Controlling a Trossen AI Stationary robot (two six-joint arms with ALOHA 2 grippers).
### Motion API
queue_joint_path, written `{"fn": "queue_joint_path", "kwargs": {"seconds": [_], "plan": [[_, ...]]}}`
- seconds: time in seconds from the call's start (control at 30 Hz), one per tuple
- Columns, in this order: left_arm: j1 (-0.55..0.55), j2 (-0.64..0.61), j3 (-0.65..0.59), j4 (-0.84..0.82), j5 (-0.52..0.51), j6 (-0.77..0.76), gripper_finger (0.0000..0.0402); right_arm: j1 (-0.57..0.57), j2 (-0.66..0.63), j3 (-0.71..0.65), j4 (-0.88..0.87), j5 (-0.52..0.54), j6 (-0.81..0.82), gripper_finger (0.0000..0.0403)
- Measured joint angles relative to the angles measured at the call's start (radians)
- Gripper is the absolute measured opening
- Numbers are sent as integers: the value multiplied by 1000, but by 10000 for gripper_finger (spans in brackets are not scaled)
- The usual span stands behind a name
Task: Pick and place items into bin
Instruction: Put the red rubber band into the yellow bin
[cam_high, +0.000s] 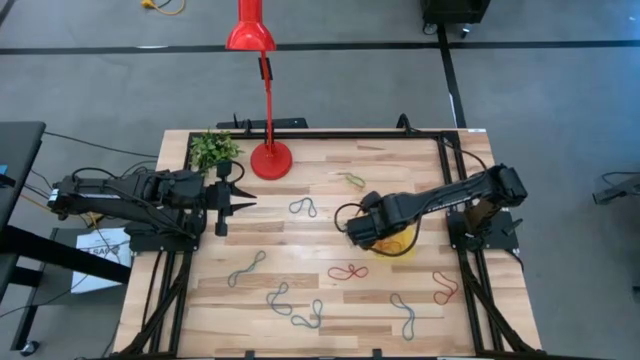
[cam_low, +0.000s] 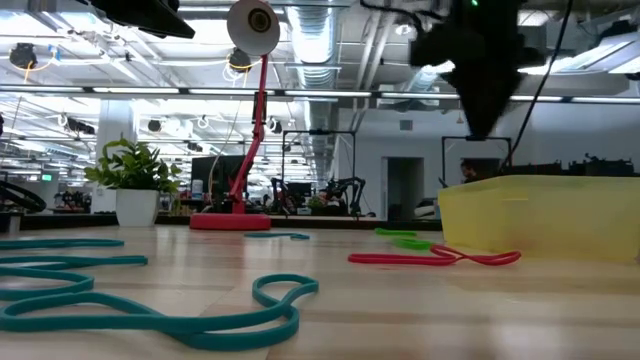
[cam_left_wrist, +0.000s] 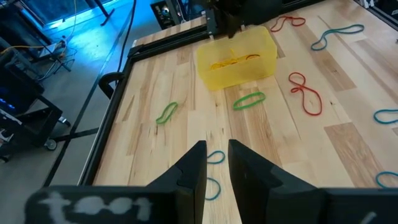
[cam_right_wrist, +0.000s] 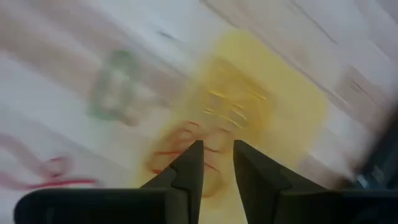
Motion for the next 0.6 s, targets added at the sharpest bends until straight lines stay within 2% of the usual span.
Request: {"fn": "queue_joint_path", "kwargs": {"seconds": [0.23,0.4,0.6], "plan": [[0,0,0,0,0,0,57,46,0,90,276,-18,-326,82],[0,0,0,0,0,0,57,108,7,91,450,-147,-595,82],[0,0,0,0,0,0,57,179,72,97,439,-206,-622,82]]}}
